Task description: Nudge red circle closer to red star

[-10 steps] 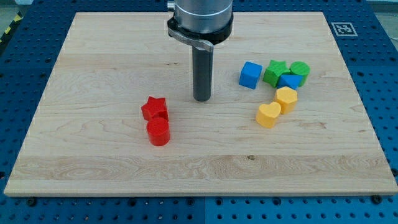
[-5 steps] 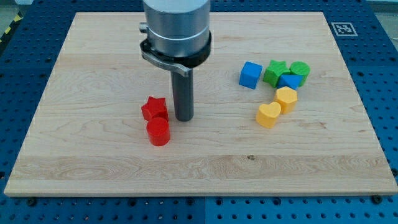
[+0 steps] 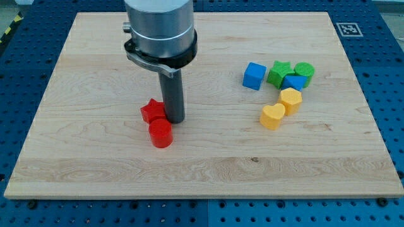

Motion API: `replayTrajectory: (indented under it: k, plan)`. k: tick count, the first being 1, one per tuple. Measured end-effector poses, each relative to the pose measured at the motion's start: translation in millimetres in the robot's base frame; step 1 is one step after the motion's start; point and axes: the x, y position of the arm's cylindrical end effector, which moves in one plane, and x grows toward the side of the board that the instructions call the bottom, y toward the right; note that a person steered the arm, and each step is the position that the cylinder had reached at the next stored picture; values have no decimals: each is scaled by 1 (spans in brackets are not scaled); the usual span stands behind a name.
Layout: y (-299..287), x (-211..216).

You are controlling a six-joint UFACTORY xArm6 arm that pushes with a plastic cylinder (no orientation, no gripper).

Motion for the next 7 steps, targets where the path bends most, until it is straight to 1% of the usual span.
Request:
replayTrajectory:
  k: [1,3,4,5,6,7]
  plan:
    - [26,29]
    - [25,94]
    - [7,103]
    - [-10,88]
    - [-11,64]
    - [-11,64]
